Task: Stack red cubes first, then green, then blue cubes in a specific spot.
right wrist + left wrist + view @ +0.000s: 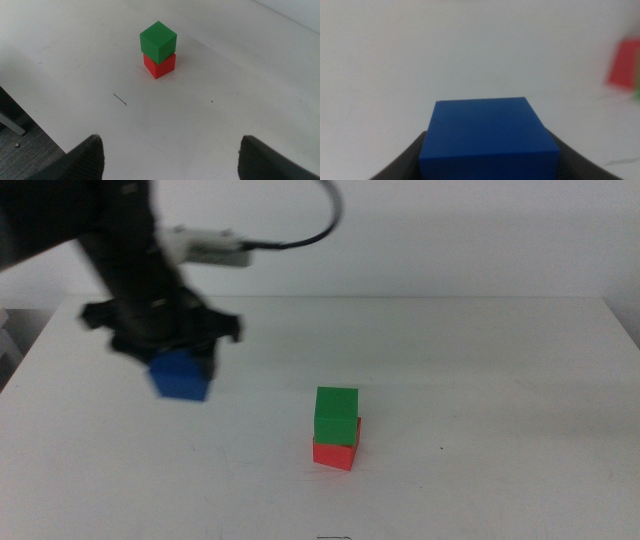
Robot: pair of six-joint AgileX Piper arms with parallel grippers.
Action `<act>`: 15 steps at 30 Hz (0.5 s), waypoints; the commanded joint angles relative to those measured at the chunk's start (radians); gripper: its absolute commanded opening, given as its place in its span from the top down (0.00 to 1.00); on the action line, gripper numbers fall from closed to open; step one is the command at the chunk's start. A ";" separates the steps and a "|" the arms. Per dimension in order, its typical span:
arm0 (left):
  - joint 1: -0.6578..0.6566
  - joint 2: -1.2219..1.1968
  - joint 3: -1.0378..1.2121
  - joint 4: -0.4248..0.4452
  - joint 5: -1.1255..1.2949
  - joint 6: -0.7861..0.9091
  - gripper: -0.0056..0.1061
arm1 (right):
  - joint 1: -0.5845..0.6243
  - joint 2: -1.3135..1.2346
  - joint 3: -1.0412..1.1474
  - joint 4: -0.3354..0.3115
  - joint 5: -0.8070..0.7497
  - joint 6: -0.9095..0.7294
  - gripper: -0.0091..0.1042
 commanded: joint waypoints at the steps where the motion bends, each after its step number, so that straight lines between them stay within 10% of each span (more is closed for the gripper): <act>1: -0.082 0.007 -0.105 0.045 0.106 -0.090 0.92 | -0.006 0.003 -0.021 -0.012 -0.061 -0.012 0.09; 15: -0.332 0.201 -0.346 0.017 0.105 -0.388 0.92 | -0.006 0.003 -0.021 -0.014 -0.061 -0.012 0.09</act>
